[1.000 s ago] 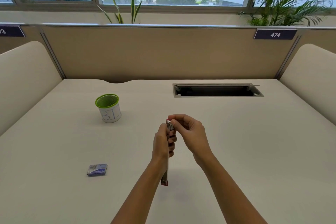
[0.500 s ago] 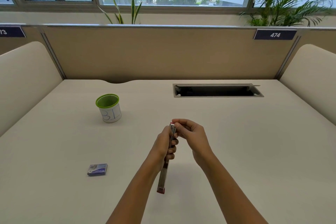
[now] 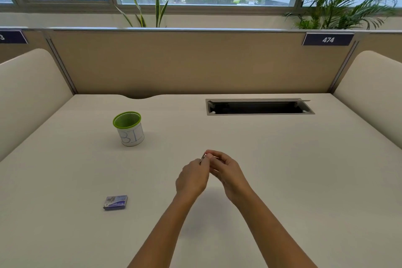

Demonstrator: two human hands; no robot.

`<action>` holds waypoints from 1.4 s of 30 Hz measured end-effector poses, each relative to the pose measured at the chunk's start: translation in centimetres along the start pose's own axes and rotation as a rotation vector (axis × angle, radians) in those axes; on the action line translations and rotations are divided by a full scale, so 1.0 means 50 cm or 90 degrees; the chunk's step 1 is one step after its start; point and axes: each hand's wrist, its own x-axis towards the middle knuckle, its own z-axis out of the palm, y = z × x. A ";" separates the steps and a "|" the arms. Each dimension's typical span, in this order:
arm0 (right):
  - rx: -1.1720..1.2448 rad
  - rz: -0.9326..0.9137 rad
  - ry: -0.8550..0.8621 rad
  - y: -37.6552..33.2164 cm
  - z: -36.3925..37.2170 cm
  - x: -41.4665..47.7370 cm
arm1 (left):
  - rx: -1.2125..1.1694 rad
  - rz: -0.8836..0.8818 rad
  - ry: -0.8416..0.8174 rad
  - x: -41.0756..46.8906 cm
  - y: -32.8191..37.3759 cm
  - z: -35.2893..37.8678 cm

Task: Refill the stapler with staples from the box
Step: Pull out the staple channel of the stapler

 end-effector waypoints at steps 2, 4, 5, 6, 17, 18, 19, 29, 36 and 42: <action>0.095 0.059 0.014 0.014 0.000 -0.003 | 0.138 0.023 0.053 0.001 0.001 0.007; 0.172 0.112 0.032 0.028 0.002 -0.004 | 0.204 0.032 0.057 0.004 0.002 0.015; 0.194 0.132 0.044 0.033 0.003 -0.003 | 0.222 0.034 0.055 0.005 0.002 0.019; 0.207 0.149 0.055 0.036 0.003 -0.002 | 0.234 0.036 0.055 0.006 0.000 0.021; 0.115 0.043 0.083 0.034 0.003 -0.005 | -0.318 -0.107 -0.242 0.035 -0.013 -0.007; 0.008 -0.014 0.112 0.035 0.006 -0.010 | -0.375 -0.118 -0.257 0.035 -0.015 -0.012; -0.121 -0.091 0.147 0.036 0.008 -0.017 | -0.421 -0.125 -0.268 0.036 -0.017 -0.018; -0.575 -0.376 0.096 0.051 0.012 -0.028 | -0.515 -0.106 -0.273 0.036 -0.021 -0.034; -0.629 -0.352 0.057 0.042 0.009 -0.019 | -0.489 -0.081 -0.304 0.030 -0.025 -0.032; -0.595 -0.385 0.043 0.043 0.015 -0.028 | -0.475 -0.076 -0.258 0.031 -0.025 -0.025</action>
